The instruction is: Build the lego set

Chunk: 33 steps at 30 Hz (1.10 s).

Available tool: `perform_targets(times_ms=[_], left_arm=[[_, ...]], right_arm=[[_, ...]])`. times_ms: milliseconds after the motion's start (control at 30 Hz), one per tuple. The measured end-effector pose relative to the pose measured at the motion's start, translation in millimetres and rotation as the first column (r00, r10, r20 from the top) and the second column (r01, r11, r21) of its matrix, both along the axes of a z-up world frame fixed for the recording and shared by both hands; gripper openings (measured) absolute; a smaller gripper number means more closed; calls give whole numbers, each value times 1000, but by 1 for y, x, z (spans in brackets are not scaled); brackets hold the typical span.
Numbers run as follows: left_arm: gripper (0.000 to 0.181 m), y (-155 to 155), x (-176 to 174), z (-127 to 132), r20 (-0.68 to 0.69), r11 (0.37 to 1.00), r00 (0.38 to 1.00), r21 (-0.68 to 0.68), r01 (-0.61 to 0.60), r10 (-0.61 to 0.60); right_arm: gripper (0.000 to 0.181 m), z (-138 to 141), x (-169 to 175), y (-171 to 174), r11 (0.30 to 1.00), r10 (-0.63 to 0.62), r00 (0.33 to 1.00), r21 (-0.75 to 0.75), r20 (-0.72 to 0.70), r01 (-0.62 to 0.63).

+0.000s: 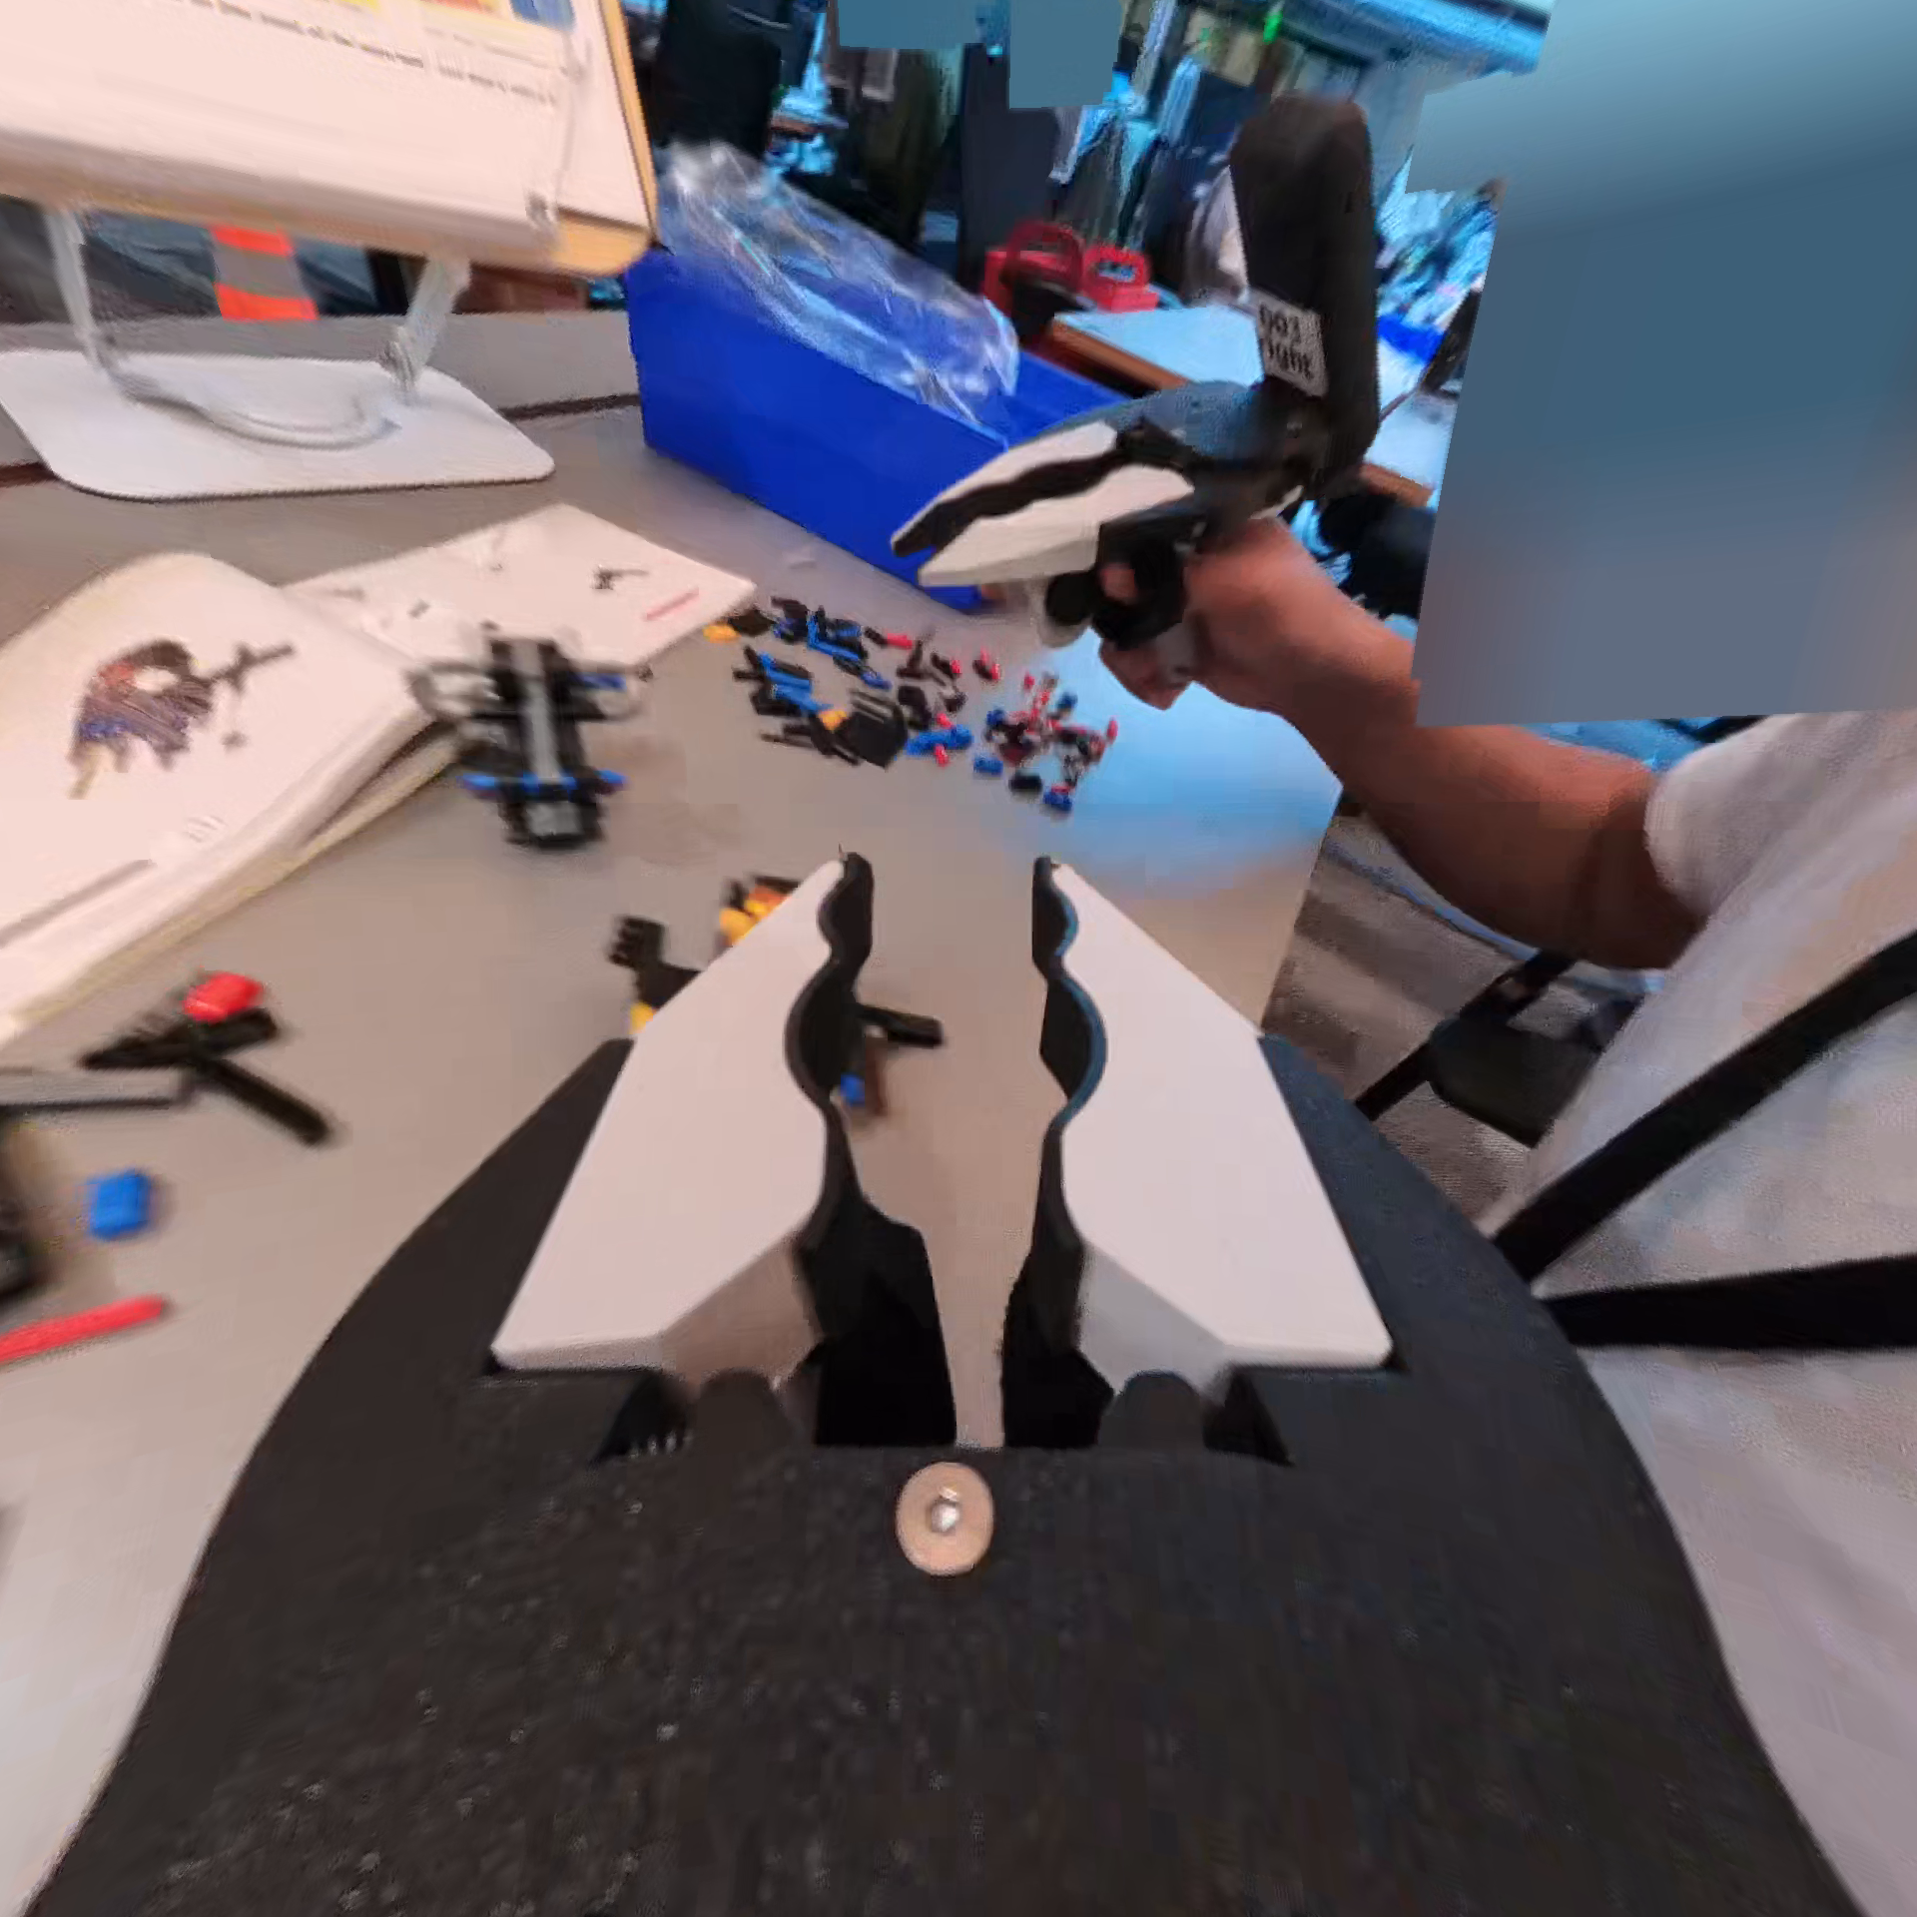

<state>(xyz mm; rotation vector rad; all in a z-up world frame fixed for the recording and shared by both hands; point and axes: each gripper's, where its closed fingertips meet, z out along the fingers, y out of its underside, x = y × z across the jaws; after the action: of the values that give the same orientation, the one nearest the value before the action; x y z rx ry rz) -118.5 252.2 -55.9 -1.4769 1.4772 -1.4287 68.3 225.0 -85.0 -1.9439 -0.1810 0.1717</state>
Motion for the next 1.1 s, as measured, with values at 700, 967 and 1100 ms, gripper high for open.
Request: perform_targets(times_ms=[700, 967, 1100], left_arm=[[20, 194, 47, -38, 18, 890, 948, 341, -304, 317], [12, 247, -9, 1, 98, 788, 888, 425, -446, 449], [20, 254, -54, 11, -46, 831, 882, 361, -424, 470]], right_arm=[[25, -34, 83, 36, 994, -90, 987, -47, 136, 97], [23, -41, 82, 36, 994, -70, 997, -83, 37, 72], [22, -45, 82, 37, 993, -64, 998, -96, 9, 64]])
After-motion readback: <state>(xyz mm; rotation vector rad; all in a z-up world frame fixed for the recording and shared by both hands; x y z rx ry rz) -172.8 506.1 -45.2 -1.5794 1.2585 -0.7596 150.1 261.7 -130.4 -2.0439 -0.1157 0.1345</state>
